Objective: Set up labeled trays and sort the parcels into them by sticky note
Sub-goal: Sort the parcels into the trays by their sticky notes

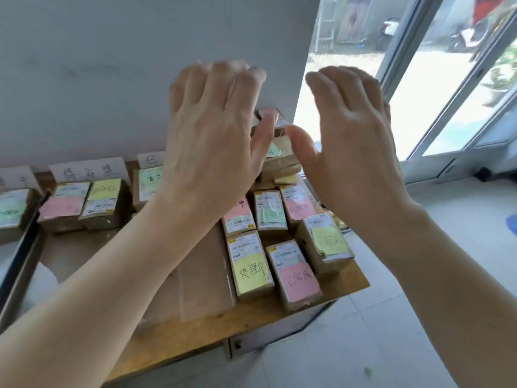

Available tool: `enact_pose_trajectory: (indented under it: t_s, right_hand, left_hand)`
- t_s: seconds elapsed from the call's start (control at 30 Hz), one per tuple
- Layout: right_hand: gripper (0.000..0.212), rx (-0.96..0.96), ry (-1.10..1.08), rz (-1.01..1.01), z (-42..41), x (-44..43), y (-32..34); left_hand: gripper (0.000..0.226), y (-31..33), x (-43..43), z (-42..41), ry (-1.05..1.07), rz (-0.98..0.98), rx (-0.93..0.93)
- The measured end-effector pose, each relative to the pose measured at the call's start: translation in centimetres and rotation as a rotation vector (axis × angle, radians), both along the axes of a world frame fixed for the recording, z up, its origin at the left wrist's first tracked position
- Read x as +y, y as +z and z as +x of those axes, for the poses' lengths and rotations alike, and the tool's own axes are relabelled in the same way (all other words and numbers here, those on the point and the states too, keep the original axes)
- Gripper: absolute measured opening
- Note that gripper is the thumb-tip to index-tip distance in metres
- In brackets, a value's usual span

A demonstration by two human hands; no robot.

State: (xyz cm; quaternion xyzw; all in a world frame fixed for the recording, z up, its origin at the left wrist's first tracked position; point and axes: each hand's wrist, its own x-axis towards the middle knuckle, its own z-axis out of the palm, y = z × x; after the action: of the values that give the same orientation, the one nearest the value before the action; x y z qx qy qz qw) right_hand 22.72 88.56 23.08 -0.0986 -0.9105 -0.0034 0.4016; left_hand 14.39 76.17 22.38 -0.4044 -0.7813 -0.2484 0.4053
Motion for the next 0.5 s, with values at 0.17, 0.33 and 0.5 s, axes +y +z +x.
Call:
enact_pose_trajectory:
  t_s: [0.17, 0.33, 0.5]
  right_hand:
    - [0.046, -0.012, -0.091, -0.057, 4.3, 4.6, -1.2]
    - [0.045, -0.137, -0.144, -0.123, 6.0, 7.5, -4.5]
    - [0.048, -0.361, -0.184, -0.235, 6.7, 10.1, -8.3]
  left_hand:
    - [0.036, -1.1, 3.7, 3.4, -0.076, -0.024, -0.084]
    - [0.036, -4.7, 6.5, 4.2, -0.131, -0.065, -0.264]
    - [0.037, -9.1, 8.5, 4.5, -0.142, -0.13, -0.419]
